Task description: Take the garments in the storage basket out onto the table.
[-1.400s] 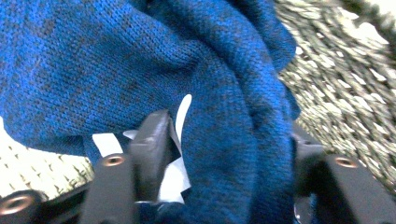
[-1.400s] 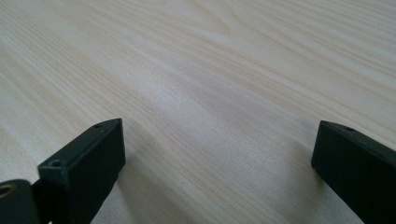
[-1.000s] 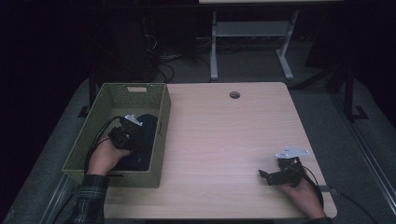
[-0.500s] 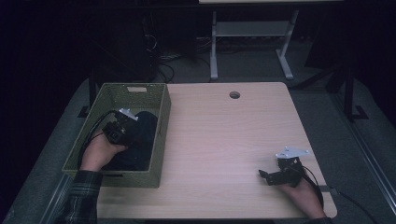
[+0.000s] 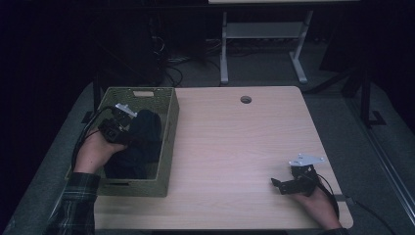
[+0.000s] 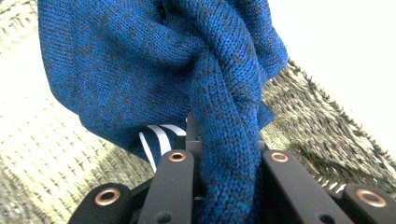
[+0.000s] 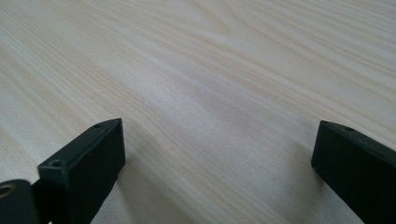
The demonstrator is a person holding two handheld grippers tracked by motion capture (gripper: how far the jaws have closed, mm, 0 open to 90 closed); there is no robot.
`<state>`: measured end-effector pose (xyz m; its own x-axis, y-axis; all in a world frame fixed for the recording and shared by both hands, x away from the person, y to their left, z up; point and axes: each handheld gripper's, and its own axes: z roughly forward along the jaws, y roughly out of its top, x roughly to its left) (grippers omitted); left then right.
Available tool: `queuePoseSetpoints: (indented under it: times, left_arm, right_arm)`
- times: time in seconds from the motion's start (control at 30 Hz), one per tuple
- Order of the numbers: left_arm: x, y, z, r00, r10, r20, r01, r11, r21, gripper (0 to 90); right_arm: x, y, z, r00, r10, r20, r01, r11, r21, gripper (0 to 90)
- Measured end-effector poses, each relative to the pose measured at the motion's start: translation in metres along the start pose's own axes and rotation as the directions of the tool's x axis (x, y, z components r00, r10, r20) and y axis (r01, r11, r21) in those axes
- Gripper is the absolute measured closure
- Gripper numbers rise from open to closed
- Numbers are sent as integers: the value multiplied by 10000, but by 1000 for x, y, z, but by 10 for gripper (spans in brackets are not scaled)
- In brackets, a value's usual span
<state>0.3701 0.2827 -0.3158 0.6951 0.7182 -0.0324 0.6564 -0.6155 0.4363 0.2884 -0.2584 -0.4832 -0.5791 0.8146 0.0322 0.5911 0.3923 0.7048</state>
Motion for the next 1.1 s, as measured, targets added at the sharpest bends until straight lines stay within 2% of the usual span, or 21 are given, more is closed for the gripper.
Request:
queuePoseSetpoints:
  times: [0.33, 0.93, 1.1]
  left_arm:
    - [1, 9, -18, 9999, -49, -136, 45, 9996, -280, 795]
    - [4, 25, -59, 9977, 100, -674, -148, 9974, -704, 797]
    - [2, 29, -68, 9982, 167, -569, -219, 9955, -918, 797]
  right_arm:
    - [0, 0, 0, 10000, 29, -2, -29, 10000, 16, 22]
    - [0, 0, 0, 10000, 10, 0, -10, 10000, 3, 22]
    - [0, 0, 0, 10000, 7, -1, -7, 10000, 1, 22]
